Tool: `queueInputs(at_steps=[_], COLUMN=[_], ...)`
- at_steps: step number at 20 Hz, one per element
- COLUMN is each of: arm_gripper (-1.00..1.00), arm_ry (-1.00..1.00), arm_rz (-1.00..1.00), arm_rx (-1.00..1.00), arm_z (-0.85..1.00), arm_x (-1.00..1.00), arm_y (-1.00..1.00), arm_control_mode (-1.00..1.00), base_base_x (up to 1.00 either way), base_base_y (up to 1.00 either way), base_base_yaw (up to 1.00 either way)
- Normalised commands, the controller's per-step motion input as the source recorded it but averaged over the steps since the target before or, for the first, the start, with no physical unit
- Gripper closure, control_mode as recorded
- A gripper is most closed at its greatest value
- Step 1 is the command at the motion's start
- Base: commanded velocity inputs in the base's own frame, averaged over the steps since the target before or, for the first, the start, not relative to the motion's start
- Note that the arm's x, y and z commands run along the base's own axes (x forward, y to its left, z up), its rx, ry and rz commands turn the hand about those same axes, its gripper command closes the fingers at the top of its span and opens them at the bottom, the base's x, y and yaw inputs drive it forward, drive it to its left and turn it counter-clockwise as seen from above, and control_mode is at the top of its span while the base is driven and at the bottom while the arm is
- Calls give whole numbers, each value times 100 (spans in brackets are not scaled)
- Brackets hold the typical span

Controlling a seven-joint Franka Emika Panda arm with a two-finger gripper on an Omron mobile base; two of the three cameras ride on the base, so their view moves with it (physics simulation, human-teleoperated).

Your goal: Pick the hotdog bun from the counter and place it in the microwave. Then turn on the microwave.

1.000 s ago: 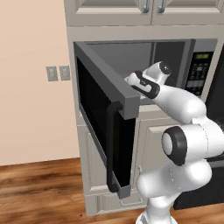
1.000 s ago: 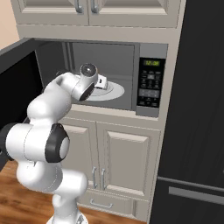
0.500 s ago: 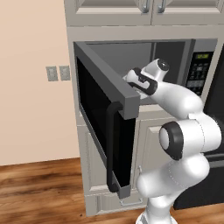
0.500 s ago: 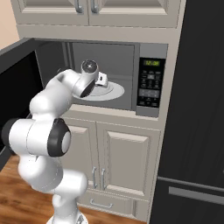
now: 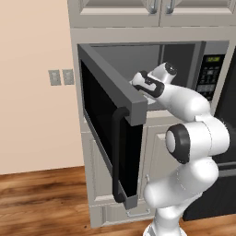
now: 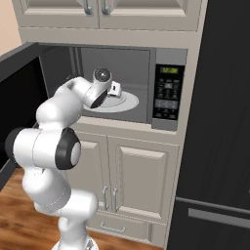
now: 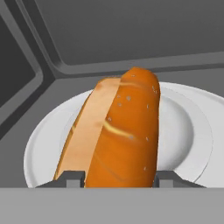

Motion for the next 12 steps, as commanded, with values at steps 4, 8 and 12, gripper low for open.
queueInputs(at_steps=[4,8,12], arm_gripper=[100,100,100], arm_ry=[0,0,0], arm_rz=[1,1,0], arm_rx=[0,0,0], arm_z=[-6,-7,-6], arm_x=[15,14,13], arm_y=[0,0,0], arm_control_mode=[-100,-100,-100], base_base_x=[0,0,0], base_base_y=[0,0,0], base_base_yaw=[0,0,0])
